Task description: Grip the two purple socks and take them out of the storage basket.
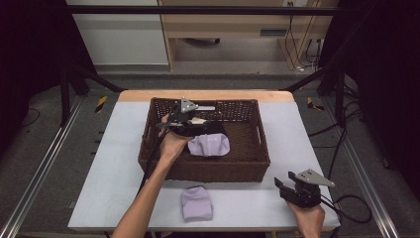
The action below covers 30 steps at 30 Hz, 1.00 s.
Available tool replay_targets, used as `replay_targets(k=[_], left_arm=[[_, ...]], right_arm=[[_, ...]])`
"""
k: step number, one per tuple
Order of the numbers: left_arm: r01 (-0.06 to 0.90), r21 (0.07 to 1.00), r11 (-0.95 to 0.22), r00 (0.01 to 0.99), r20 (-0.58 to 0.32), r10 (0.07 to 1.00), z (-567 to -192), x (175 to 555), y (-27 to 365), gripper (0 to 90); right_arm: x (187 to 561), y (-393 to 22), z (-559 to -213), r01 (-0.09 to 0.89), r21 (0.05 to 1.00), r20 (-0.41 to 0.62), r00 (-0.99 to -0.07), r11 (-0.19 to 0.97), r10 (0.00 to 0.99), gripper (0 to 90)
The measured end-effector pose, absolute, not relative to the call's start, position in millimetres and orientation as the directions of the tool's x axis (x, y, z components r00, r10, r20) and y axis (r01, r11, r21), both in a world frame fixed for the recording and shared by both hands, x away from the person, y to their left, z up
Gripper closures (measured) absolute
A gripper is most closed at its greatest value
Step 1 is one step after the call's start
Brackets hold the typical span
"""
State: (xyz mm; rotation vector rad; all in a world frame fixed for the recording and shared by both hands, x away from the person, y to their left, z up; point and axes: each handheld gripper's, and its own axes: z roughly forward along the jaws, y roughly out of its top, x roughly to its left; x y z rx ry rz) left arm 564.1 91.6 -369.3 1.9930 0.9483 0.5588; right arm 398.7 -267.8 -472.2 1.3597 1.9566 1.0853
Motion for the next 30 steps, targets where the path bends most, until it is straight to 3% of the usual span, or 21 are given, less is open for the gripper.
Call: replay_targets(k=[8,19,30], left_arm=[[0.513,0.768,-0.384,0.598,0.002,0.801,-391,580,85,30.7],[0.526,0.712,-0.466,0.627,0.047,0.778,-401,581,78,37.7],[0.630,0.616,-0.473,0.599,0.003,0.801,-412,590,79,20.7]], right_arm=[[399,-269,-472,0.512,0.840,0.024,-0.365,0.179,0.931,41.7],[399,-269,-472,0.517,0.839,0.037,-0.364,0.169,0.931,41.9],[399,-269,-472,0.518,0.839,0.041,-0.366,0.167,0.930,42.3]])
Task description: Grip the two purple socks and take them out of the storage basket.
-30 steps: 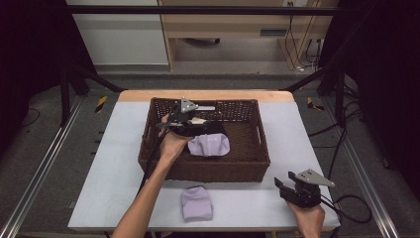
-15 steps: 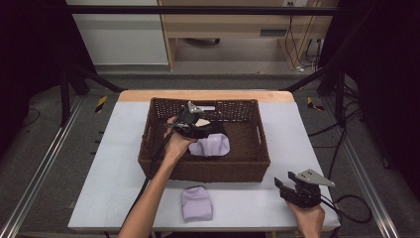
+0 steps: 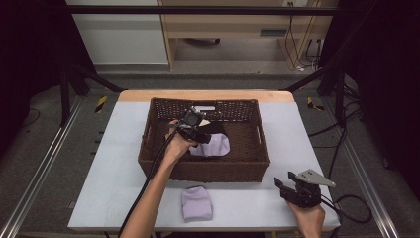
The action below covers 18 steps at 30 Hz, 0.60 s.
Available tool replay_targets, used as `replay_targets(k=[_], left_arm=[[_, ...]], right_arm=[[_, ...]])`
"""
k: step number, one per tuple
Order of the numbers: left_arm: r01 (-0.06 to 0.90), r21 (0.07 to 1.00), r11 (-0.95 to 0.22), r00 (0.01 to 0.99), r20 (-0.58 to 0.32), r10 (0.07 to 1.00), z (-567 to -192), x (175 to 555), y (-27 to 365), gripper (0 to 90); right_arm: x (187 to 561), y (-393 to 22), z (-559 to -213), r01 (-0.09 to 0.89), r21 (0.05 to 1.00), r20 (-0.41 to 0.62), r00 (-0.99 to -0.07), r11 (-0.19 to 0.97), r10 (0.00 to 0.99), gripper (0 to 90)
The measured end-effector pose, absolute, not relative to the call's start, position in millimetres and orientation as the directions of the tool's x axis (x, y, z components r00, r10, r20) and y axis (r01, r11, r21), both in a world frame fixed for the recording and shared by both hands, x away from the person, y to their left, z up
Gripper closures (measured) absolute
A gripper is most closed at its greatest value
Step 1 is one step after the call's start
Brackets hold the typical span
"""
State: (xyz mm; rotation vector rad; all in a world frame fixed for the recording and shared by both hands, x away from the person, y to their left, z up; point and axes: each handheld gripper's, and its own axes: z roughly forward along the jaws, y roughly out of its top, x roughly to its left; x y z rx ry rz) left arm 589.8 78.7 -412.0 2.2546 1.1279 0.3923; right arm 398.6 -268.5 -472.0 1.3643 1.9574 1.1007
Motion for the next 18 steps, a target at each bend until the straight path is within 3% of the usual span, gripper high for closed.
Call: replay_targets(k=[1,6,11,15,17,18], left_arm=[[0.634,0.607,-0.479,0.601,0.003,0.799,-413,591,79,20.7],[0.685,0.572,-0.452,0.571,-0.036,0.820,-415,594,78,3.9],[0.701,0.542,-0.463,0.562,-0.021,0.827,-417,593,75,1.1],[0.682,0.510,-0.525,0.601,0.019,0.799,-419,591,70,8.4],[0.664,0.504,-0.553,0.629,0.023,0.777,-419,590,69,21.3],[0.656,0.493,-0.572,0.639,0.042,0.768,-420,589,67,21.3]], right_arm=[[399,-269,-472,0.518,0.839,0.041,-0.366,0.167,0.930,42.3],[399,-269,-472,0.513,0.842,0.036,-0.367,0.169,0.930,42.5],[399,-269,-472,0.514,0.841,0.038,-0.367,0.169,0.929,42.6],[399,-269,-472,0.513,0.841,0.038,-0.368,0.169,0.929,42.7],[399,-269,-472,0.513,0.841,0.039,-0.368,0.168,0.929,42.8],[399,-269,-472,0.513,0.842,0.039,-0.369,0.168,0.929,42.8]])
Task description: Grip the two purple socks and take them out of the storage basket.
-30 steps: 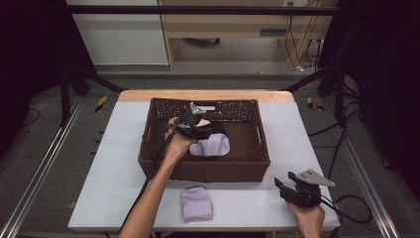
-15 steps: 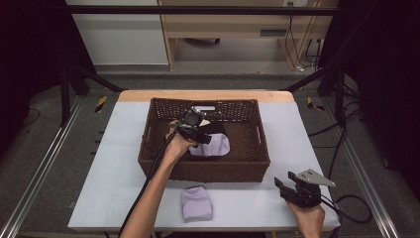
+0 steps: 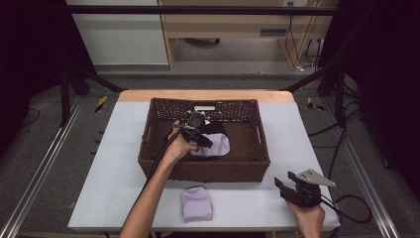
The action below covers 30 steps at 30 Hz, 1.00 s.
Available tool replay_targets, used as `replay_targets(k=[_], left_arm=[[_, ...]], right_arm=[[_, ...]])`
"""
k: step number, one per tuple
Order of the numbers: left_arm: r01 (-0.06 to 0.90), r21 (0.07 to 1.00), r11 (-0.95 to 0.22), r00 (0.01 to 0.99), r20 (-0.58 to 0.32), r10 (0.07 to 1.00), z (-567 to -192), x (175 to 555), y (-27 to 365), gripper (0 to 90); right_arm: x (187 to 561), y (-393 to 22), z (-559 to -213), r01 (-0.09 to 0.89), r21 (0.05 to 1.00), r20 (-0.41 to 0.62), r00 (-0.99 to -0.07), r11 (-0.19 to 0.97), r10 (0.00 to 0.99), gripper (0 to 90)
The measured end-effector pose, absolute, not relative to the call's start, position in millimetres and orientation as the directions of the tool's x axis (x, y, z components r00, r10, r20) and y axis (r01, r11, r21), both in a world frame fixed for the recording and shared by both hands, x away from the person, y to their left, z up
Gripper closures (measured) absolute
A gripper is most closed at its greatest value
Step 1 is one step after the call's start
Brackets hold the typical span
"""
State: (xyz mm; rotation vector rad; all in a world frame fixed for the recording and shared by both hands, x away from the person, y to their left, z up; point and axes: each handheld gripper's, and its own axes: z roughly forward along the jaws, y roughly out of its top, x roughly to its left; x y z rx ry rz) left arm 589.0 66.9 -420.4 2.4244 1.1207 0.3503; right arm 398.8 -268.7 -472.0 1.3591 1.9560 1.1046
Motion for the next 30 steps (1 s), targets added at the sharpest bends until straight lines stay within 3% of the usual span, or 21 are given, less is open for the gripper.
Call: replay_targets(k=[2,5,10,20,30], left_arm=[[0.645,0.456,-0.613,0.649,0.098,0.755,-423,588,62,28.9],[0.632,0.424,-0.648,0.665,0.131,0.735,-425,588,59,30.8],[0.644,0.392,-0.656,0.667,0.132,0.733,-428,588,59,39.6],[0.692,0.359,-0.626,0.660,0.038,0.750,-428,588,63,79.1],[0.683,0.463,-0.566,0.631,0.016,0.775,-418,583,70,83.1]], right_arm=[[399,-268,-472,0.517,0.840,0.045,-0.369,0.164,0.928,42.8],[399,-269,-472,0.514,0.841,0.043,-0.370,0.166,0.928,42.9],[399,-269,-472,0.516,0.841,0.048,-0.370,0.163,0.928,43.0],[398,-269,-471,0.515,0.842,0.048,-0.370,0.161,0.928,43.7],[398,-270,-470,0.523,0.839,0.060,-0.365,0.151,0.929,45.5]])
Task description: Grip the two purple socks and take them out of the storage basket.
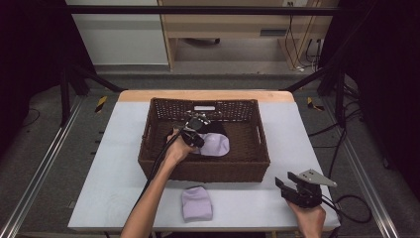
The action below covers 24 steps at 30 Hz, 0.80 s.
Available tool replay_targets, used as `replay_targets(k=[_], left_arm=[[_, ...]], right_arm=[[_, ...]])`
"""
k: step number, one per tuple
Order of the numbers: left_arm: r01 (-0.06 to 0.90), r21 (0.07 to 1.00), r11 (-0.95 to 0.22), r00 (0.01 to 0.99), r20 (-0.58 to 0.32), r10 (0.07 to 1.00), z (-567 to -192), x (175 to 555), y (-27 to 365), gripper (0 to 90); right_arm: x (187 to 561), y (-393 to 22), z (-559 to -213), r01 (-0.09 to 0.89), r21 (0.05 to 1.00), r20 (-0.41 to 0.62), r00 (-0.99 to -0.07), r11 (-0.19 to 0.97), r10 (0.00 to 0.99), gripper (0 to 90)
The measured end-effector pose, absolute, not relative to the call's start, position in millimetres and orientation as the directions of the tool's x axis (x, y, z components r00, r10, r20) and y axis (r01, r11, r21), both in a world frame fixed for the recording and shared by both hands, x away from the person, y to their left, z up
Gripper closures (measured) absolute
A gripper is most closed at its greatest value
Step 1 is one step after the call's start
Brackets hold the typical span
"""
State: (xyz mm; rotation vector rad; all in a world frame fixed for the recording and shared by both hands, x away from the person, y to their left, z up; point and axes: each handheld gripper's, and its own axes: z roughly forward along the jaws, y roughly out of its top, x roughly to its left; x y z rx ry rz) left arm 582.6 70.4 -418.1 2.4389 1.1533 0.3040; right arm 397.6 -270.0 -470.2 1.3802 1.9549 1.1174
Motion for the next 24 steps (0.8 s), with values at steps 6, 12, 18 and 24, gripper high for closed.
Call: replay_targets(k=[6,12,18,24], left_arm=[[0.650,0.568,-0.506,0.615,-0.002,0.788,-409,579,76,83.8],[0.579,0.694,-0.428,0.608,-0.017,0.794,-396,571,83,83.9],[0.506,0.805,-0.309,0.582,-0.055,0.811,-376,564,95,84.0],[0.440,0.859,-0.263,0.592,-0.056,0.804,-356,549,105,83.9]], right_arm=[[398,-270,-470,0.526,0.838,0.065,-0.363,0.147,0.930,45.4],[398,-270,-470,0.522,0.839,0.060,-0.364,0.150,0.930,45.3],[398,-270,-470,0.523,0.838,0.055,-0.364,0.155,0.930,45.0],[398,-270,-471,0.523,0.839,0.057,-0.364,0.154,0.930,45.0]])
